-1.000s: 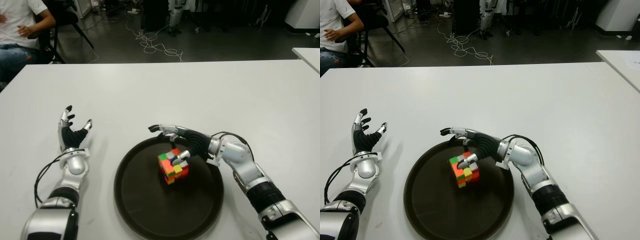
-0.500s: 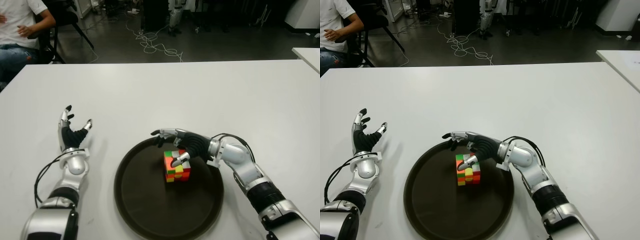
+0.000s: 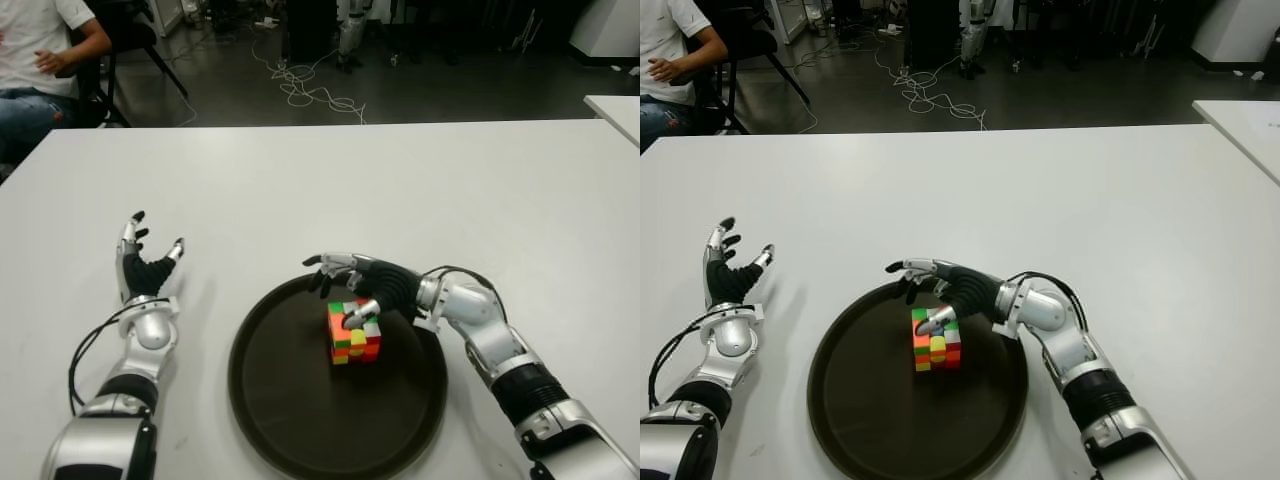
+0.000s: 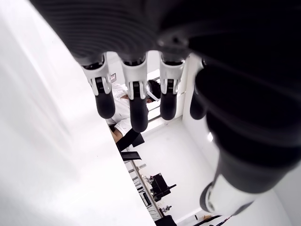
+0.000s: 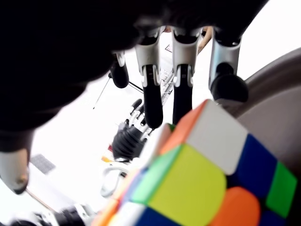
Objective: Pick up the Rubik's Cube and put it in the plate
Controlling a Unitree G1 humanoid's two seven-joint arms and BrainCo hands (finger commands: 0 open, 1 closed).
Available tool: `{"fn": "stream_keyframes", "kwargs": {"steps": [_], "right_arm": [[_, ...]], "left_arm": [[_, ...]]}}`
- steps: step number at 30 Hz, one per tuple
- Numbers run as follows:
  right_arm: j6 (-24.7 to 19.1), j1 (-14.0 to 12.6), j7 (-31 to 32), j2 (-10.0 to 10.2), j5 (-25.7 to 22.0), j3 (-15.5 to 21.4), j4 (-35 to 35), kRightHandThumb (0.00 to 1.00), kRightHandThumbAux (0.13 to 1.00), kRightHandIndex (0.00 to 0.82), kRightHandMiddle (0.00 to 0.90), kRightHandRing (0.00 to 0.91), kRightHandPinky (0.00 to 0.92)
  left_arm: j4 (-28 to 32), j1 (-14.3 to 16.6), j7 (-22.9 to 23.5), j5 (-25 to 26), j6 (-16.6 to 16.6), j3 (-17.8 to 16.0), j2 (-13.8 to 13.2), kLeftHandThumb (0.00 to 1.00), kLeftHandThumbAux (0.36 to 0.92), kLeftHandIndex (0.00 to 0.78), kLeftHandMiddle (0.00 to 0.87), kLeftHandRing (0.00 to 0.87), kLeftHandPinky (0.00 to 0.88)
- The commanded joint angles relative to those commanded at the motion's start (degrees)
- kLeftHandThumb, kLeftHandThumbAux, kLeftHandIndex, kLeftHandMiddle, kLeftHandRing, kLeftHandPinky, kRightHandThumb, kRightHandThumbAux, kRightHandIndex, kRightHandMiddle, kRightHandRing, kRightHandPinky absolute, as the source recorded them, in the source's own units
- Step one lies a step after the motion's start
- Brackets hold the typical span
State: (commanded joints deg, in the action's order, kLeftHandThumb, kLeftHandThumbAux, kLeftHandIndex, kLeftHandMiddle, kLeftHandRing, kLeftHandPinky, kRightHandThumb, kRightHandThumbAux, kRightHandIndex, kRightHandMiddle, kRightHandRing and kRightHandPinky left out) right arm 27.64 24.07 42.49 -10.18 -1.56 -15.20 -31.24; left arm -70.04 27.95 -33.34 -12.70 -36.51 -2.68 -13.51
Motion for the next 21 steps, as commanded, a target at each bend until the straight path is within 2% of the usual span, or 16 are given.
{"fn": "stream_keyframes", "kwargs": {"steps": [2,4,5,6,8,9,10,11,14,15,17,21], "right_arm": [[0.5,1.0,0.4,-0.8,-0.8,1.2,-0.8,0.0,0.544,0.053,0.748,0.8,0.775],[0.9,1.8,0.7,-1.6,-1.3,2.3,-1.5,0.0,0.552,0.048,0.731,0.79,0.77],[1.1,2.1,0.8,-2.0,-1.4,2.9,-1.8,0.0,0.559,0.05,0.659,0.727,0.683],[1.5,2.4,0.6,-2.3,-1.3,3.3,-2.2,0.0,0.561,0.051,0.634,0.704,0.651],[2.1,2.7,0.3,-2.7,-1.1,3.9,-2.5,0.0,0.565,0.052,0.477,0.552,0.482],[2.3,2.9,0.2,-2.9,-1.1,4.2,-2.5,0.0,0.564,0.046,0.369,0.436,0.371],[2.3,3.0,0.0,-3.1,-1.3,4.6,-2.4,0.0,0.564,0.044,0.33,0.394,0.33],[2.3,3.1,0.0,-3.3,-1.4,4.9,-2.4,0.0,0.57,0.034,0.242,0.296,0.255],[2.6,3.4,-1.7,-3.5,-1.4,6.3,-3.1,0.0,0.598,0.02,0.129,0.16,0.165],[2.8,3.4,-2.6,-3.6,-1.2,6.8,-3.2,0.0,0.61,0.013,0.082,0.102,0.109],[3.0,3.4,-3.5,-3.7,-1.0,7.4,-3.3,0.0,0.62,0.007,0.042,0.052,0.061],[4.4,4.0,-7.3,-5.9,-1.6,11.5,-4.8,0.0,0.642,0.004,0.008,0.01,0.02]], "left_arm": [[0.0,0.0,0.2,0.2,0.0,-0.1,0.1,0.0,0.763,0.13,0.132,0.157,0.177],[0.0,0.0,0.4,0.3,0.1,-0.2,0.1,0.0,0.764,0.128,0.131,0.158,0.179],[0.0,0.0,0.4,0.4,0.1,-0.2,0.2,0.0,0.762,0.127,0.131,0.157,0.176],[0.0,0.0,0.5,0.5,0.2,-0.3,0.2,0.0,0.762,0.127,0.132,0.157,0.175],[-0.1,0.0,0.7,0.6,0.2,-0.4,0.3,0.0,0.76,0.127,0.134,0.156,0.17],[-0.1,0.0,0.7,0.7,0.2,-0.5,0.3,0.0,0.762,0.128,0.137,0.156,0.167],[-0.1,0.0,0.7,0.8,0.3,-0.6,0.3,0.0,0.763,0.129,0.138,0.156,0.165],[-0.1,0.1,0.8,0.8,0.3,-0.6,0.3,0.0,0.767,0.129,0.139,0.156,0.16],[-0.1,0.0,0.7,0.8,0.4,-0.6,0.3,0.0,0.777,0.122,0.14,0.152,0.143],[-0.1,0.0,0.7,0.8,0.4,-0.6,0.3,0.0,0.784,0.119,0.14,0.147,0.137],[-0.1,0.0,0.7,0.7,0.4,-0.6,0.3,0.0,0.79,0.115,0.139,0.144,0.131],[0.0,-0.1,0.6,0.6,0.3,-0.5,0.3,0.0,0.791,0.118,0.139,0.148,0.144]]}}
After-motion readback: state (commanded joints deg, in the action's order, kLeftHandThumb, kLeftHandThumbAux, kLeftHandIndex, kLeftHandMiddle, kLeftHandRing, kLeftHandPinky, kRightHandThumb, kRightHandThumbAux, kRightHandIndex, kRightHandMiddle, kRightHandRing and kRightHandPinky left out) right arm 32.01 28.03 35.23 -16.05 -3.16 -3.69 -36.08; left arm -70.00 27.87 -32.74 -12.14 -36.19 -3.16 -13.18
